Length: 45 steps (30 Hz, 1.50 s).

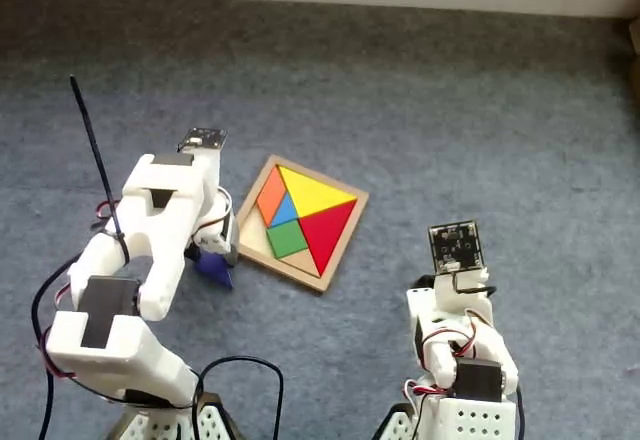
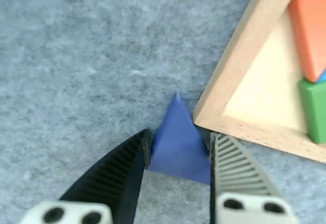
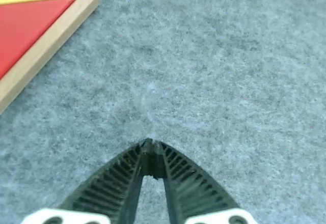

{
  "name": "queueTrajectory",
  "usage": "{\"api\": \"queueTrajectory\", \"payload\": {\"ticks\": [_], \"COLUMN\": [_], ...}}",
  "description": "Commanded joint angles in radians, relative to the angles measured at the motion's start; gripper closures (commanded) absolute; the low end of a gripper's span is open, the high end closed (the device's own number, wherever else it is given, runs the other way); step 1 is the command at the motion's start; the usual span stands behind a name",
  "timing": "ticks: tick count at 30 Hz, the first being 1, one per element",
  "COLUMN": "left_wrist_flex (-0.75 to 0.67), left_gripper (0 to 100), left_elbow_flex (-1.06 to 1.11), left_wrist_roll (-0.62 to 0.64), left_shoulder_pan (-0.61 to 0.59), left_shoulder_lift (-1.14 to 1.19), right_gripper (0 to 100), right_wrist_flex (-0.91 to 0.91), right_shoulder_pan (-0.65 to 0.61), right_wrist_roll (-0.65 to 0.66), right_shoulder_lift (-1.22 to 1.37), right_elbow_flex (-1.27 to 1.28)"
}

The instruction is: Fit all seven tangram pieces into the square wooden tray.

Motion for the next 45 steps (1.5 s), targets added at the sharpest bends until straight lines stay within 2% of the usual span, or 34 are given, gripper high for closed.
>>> {"api": "queueTrajectory", "payload": {"ticks": [1, 7, 13, 15, 20, 27, 30, 40, 45], "left_wrist_flex": [0.043, 0.101, 0.114, 0.109, -0.018, -0.104, -0.127, -0.15, -0.143], "left_gripper": [82, 81, 67, 67, 67, 70, 73, 73, 73], "left_elbow_flex": [-0.022, 0.027, 0.13, 0.153, 0.226, 0.309, 0.309, 0.309, 0.314], "left_wrist_roll": [-0.009, -0.009, 0.0, 0.014, 0.018, 0.017, 0.015, 0.018, 0.018], "left_shoulder_pan": [0.013, 0.007, 0.004, -0.012, -0.065, -0.024, -0.018, -0.018, 0.03], "left_shoulder_lift": [-0.067, -0.257, -0.321, -0.321, -0.321, -0.32, -0.32, -0.318, -0.318], "right_gripper": [99.2, 99.2, 99.2, 99.2, 99.2, 99.2, 99.2, 99.2, 99.2], "right_wrist_flex": [0.008, 0.008, 0.008, 0.008, 0.008, 0.008, 0.008, 0.018, 0.027], "right_shoulder_pan": [0.012, 0.012, 0.012, 0.012, 0.012, 0.012, 0.012, 0.012, 0.012], "right_wrist_roll": [0.012, 0.012, 0.012, 0.012, 0.012, 0.012, 0.012, 0.012, 0.012], "right_shoulder_lift": [-0.012, -0.012, -0.012, -0.012, -0.012, -0.012, -0.012, -0.013, -0.015], "right_elbow_flex": [0.093, 0.093, 0.093, 0.093, 0.093, 0.093, 0.093, 0.093, 0.093]}}
